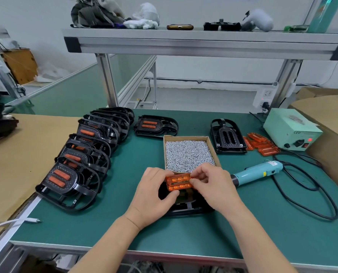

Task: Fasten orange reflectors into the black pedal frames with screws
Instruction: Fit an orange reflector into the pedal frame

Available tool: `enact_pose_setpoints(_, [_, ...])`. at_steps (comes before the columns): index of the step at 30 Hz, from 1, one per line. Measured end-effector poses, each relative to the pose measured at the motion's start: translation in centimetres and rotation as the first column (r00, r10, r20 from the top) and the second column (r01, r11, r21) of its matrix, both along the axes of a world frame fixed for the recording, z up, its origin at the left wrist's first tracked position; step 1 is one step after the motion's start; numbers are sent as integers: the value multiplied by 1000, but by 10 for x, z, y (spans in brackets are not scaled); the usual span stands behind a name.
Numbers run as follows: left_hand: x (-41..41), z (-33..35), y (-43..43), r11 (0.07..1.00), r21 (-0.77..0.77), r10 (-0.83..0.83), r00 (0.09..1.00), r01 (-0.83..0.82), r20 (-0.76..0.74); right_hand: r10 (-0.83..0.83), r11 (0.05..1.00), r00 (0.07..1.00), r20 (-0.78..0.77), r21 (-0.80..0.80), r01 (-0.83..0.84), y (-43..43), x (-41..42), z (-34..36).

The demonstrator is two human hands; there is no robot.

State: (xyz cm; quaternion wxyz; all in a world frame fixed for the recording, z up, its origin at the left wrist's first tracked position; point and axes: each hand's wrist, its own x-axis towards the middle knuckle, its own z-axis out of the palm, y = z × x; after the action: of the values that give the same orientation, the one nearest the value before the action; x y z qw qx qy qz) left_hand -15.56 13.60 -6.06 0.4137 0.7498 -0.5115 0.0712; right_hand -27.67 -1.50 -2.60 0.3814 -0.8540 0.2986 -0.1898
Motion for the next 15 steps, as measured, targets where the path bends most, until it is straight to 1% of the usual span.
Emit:
enact_pose_setpoints(2, [-1, 0, 4, 999, 43, -24, 1000, 25, -17, 4, 995, 999, -52, -101, -9, 2, -1, 2])
enact_pose_setpoints(3, [-1, 0, 7, 999, 39, -31, 998, 33, -52, 6, 993, 998, -65, -118, -14, 3, -2, 3])
enact_pose_setpoints(4, [0, -2, 11, 1000, 8, -23, 992, 24, -121, 8, 992, 997, -77, -126, -18, 4, -2, 3])
enact_pose_setpoints(5, [3, -4, 15, 999, -47, 11, 975, -22, -223, 9, 992, 996, -92, -128, -21, 5, -2, 3])
enact_pose_setpoints(7, [12, -10, 21, 972, -141, 105, 888, -186, -448, 4, 991, 993, -121, -133, -21, 8, -3, 4])
enact_pose_setpoints(8, [16, -12, 22, 955, -152, 140, 836, -256, -530, -4, 990, 991, -131, -141, -15, 9, -4, 4])
enact_pose_setpoints(9, [18, -13, 23, 944, -146, 162, 803, -295, -574, -14, 988, 990, -140, -154, -7, 10, -4, 3])
enact_pose_setpoints(10, [19, -14, 22, 943, -138, 170, 793, -304, -585, -23, 985, 988, -150, -170, -2, 10, -4, 3])
enact_pose_setpoints(11, [20, -15, 21, 948, -131, 167, 801, -291, -575, -29, 983, 987, -160, -185, -1, 11, -4, 2])
enact_pose_setpoints(15, [16, -15, 16, 979, -75, 137, 881, -190, -453, -12, 981, 983, -186, -193, -25, 15, 0, -2])
